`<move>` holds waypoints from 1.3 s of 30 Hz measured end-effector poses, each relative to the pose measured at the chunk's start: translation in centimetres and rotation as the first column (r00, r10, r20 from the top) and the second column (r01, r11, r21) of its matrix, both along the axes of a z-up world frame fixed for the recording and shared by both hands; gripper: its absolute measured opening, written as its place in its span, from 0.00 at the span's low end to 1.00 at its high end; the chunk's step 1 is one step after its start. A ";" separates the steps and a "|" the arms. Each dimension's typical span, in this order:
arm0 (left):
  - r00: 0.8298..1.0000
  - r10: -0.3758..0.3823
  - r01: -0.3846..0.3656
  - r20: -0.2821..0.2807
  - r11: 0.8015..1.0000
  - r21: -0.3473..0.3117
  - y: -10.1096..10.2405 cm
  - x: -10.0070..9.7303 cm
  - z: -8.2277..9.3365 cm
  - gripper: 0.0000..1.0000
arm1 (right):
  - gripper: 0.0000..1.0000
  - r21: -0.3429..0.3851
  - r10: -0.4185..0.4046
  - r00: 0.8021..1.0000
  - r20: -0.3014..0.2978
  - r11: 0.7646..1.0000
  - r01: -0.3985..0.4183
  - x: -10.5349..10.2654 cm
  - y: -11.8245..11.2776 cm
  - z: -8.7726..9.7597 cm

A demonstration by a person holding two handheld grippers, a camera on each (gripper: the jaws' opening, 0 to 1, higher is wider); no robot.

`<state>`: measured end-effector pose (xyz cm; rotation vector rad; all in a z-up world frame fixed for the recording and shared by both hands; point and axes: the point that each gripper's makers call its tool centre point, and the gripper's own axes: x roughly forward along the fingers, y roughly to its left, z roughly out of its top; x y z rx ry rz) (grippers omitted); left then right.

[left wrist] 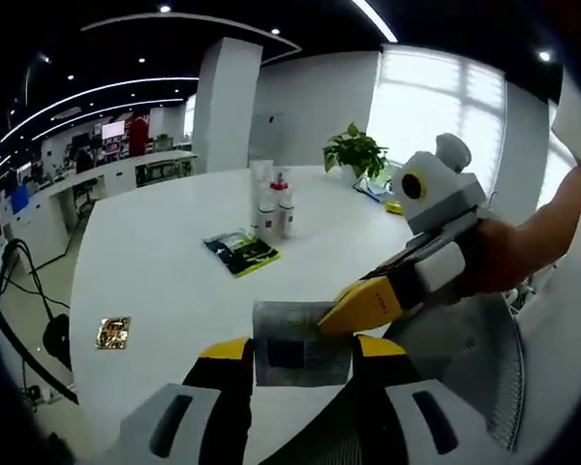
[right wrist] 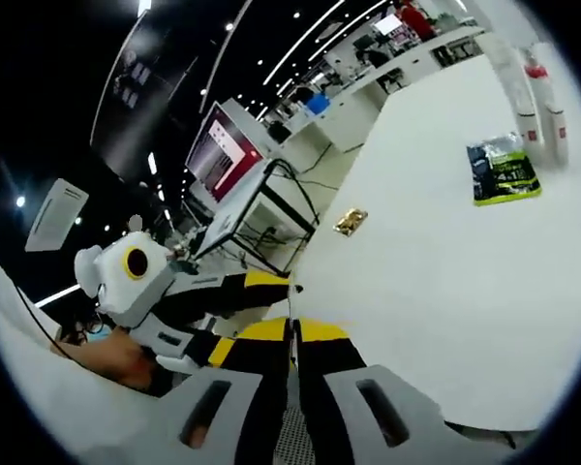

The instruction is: Arrange the skincare products in the storage area until every visible bottle or jar stands upright without overlapping.

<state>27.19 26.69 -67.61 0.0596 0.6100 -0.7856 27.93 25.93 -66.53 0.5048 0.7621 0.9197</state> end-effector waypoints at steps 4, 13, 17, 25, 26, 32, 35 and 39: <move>1.000 -0.003 0.003 -0.008 1.000 -0.029 0.1 -0.3 0.0 0.42 | 0.00 0.003 0.019 1.000 -0.015 1.000 -0.019 -0.4 -0.1 0.1; 0.996 -0.028 0.004 -0.087 0.963 -0.270 -0.3 -1.0 1.8 0.43 | 0.00 0.103 0.178 0.981 -0.076 0.980 -0.170 -1.1 -1.6 2.3; 0.983 -0.098 0.029 -0.155 0.917 -0.397 -1.1 -1.8 2.9 0.39 | 0.00 0.187 0.244 0.966 -0.087 0.956 -0.225 -1.6 -1.9 3.9; 0.956 -0.244 0.107 -0.164 0.809 -0.579 -2.2 -3.7 5.7 0.04 | 0.00 0.254 0.353 0.932 -0.085 0.912 -0.323 -3.6 -1.2 5.3; 0.957 -0.243 0.107 -0.158 0.801 -0.589 -2.1 -3.7 5.9 0.03 | 0.00 0.265 0.350 0.932 -0.088 0.911 -0.317 -3.6 -1.2 5.3; 0.956 -0.172 -0.058 -0.236 0.681 -0.730 -1.0 -2.1 8.0 0.01 | 0.01 0.388 0.251 0.968 -0.026 0.895 -0.221 -2.2 -0.8 7.2; 0.958 -0.081 -0.164 -0.274 0.628 -0.761 0.2 -0.3 8.3 0.01 | 0.09 0.396 0.232 0.972 -0.040 0.897 -0.198 -2.3 -0.5 6.9; 0.956 -0.079 -0.180 -0.281 0.599 -0.780 -0.7 -0.5 8.3 0.01 | 0.11 0.407 0.226 0.974 -0.029 0.892 -0.195 -3.0 1.0 7.3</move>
